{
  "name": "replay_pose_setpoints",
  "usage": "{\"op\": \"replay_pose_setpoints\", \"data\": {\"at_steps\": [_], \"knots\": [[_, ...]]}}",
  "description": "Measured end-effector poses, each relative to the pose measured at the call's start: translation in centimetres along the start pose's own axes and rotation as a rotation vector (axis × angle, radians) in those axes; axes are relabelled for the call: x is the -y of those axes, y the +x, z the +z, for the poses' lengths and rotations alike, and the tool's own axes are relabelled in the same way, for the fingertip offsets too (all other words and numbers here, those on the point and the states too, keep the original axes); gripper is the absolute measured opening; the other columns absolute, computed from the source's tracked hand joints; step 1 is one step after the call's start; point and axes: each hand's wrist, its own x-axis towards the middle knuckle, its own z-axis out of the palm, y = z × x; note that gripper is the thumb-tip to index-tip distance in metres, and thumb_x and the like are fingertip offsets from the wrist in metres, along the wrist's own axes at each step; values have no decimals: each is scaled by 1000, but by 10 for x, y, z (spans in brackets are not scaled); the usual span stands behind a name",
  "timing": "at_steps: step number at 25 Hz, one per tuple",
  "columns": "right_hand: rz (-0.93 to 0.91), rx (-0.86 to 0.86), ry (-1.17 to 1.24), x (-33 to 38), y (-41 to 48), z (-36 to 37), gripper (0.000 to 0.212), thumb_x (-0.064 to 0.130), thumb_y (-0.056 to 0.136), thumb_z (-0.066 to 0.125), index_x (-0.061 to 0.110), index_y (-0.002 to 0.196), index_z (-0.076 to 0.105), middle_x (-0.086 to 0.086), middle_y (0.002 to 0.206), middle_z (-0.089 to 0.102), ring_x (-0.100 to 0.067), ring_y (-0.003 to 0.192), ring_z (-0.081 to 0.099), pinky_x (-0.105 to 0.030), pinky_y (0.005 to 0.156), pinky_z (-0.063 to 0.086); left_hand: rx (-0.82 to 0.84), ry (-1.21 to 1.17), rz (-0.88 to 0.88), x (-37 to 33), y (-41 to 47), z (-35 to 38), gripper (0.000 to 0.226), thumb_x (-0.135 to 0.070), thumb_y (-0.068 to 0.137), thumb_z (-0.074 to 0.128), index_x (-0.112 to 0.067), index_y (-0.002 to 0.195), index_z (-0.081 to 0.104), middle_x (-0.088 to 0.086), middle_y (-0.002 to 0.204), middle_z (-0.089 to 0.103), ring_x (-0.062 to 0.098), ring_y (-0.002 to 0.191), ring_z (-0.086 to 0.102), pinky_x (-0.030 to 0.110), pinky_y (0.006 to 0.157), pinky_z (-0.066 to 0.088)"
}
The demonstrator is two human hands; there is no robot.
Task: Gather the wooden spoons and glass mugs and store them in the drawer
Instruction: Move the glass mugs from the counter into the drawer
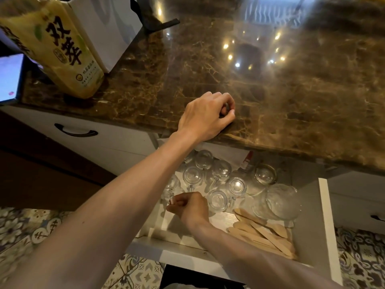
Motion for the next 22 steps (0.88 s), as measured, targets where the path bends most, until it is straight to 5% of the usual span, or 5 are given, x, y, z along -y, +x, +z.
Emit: {"op": "replay_pose_setpoints", "data": {"at_steps": [4, 8, 15, 19, 22], "knots": [[86, -38, 130, 2, 8, 9, 14, -17, 76, 55, -12, 81, 67, 2, 41, 59, -1, 37, 56, -10, 44, 46, -12, 9, -7, 3, 1, -1, 16, -39, 87, 51, -27, 93, 60, -13, 78, 57, 8, 79, 51, 26, 64, 40], [-107, -48, -203, -6, 15, 9, 12, 1, 79, 66, 1, 90, 70, -11, 84, 70, -16, 76, 64, -21, 74, 49, -10, 10, 8, 4, 4, -1, 16, -39, 87, 51, -27, 94, 60, -11, 80, 59, 7, 79, 51, 25, 64, 38], [-95, -34, -212, -12, 25, 14, 12, 0, 73, 71, 7, 83, 71, -1, 85, 68, -11, 77, 58, -8, 64, 43, -3, 28, -33, 10, 4, -3, 16, -40, 87, 51, -28, 92, 59, -11, 79, 59, 7, 79, 51, 24, 64, 36], [33, 104, -237, -3, 25, 10, 24, 10, 76, 74, 11, 99, 68, -7, 109, 67, -22, 102, 62, -30, 91, 49, 1, 21, -49, 16, 3, -7, 17, -40, 87, 51, -26, 93, 61, -10, 80, 59, 9, 84, 53, 27, 65, 39], [84, 141, -129, 11, 12, 1, 35, 14, 80, 72, 9, 112, 62, -8, 113, 61, -23, 103, 59, -37, 90, 53, -22, 28, -46, 22, 7, -11, 20, -41, 86, 51, -26, 95, 61, -10, 84, 59, 10, 87, 53, 29, 68, 42]]}}
